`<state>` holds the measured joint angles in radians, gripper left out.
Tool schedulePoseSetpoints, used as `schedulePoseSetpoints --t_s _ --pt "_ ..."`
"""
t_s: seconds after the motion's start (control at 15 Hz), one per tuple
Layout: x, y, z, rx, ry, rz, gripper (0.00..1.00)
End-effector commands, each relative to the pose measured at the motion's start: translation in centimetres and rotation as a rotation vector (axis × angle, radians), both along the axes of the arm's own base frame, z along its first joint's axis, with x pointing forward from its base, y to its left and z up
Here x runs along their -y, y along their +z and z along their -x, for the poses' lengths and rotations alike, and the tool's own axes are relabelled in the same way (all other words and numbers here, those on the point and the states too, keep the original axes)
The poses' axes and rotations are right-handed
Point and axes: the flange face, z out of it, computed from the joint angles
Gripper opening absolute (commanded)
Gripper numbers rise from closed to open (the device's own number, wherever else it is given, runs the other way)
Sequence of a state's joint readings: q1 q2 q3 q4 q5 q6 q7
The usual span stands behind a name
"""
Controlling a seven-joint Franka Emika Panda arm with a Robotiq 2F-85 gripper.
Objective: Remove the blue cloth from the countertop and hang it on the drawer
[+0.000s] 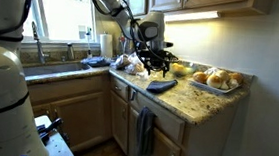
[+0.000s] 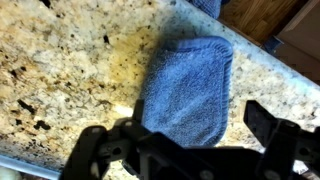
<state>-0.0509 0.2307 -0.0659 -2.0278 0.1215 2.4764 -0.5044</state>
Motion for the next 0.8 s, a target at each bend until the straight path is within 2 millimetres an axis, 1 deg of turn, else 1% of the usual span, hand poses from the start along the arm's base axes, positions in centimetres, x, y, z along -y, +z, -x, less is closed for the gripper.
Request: schedulePoseSetpoints --t_s 0.0,0.13,0.53,0.73 --pt "0.1 -0.4 -0.4 0.002 -0.012 0.004 1.0" --pt "0.8 -1.0 -1.4 0.007 0.002 -0.001 1.0" --pt "3.0 -1.8 -5.7 0.05 0.028 0.005 1.0" --pt "3.8 -2.8 -7.7 0.053 0.031 -0.02 1.0"
